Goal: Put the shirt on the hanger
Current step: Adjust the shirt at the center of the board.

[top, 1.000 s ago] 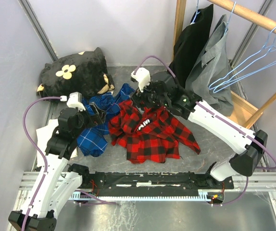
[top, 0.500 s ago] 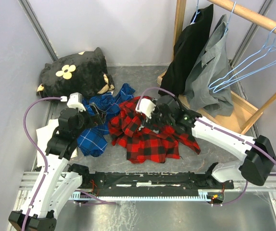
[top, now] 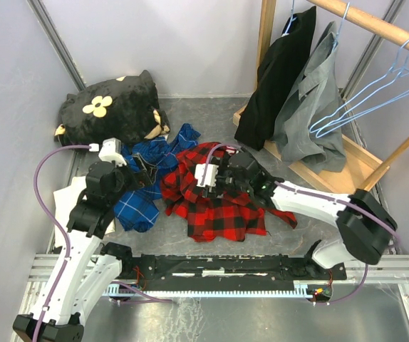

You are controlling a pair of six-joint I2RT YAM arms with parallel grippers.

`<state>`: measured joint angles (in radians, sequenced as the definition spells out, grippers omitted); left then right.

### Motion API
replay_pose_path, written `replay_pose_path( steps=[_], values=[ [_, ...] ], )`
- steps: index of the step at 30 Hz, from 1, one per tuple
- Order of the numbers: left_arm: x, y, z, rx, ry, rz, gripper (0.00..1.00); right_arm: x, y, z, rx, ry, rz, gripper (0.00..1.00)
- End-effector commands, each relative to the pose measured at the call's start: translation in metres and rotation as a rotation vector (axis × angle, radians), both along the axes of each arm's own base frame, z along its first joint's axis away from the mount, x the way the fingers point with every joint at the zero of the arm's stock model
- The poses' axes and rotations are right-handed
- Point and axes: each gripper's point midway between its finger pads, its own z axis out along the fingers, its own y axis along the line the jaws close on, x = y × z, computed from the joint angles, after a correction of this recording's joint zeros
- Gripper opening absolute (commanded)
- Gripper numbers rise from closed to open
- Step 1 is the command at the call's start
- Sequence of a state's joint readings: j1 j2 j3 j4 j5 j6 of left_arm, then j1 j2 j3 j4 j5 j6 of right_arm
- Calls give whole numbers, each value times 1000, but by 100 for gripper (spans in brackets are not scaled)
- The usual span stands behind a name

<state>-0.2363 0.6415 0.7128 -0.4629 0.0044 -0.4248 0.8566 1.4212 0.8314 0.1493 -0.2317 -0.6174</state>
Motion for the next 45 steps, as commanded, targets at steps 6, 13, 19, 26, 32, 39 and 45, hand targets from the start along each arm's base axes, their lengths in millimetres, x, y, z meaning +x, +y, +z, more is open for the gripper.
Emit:
replay_pose_path(
  steps=[6, 13, 19, 26, 32, 39, 45],
  values=[
    [0, 3, 14, -18, -46, 22, 96, 23, 65, 54, 209, -197, 62, 73],
    [1, 3, 22, -7, -70, 12, 96, 30, 86, 81, 276, -128, 47, 27],
    [3, -1, 37, 15, -117, -28, 96, 38, 84, 88, 201, 51, -64, 0],
    [14, -14, 59, 0, -161, -84, 94, 59, 75, 127, 174, 141, -243, 0],
    [25, -49, 84, 4, -227, -131, 92, 78, 52, 132, 123, 292, -435, 0],
    [29, -96, 98, 27, -301, -183, 92, 79, 48, 136, 160, 444, -495, 0],
    [37, -116, 91, 71, -313, -171, 92, 78, 45, 145, 236, 552, -523, 0]
  ],
)
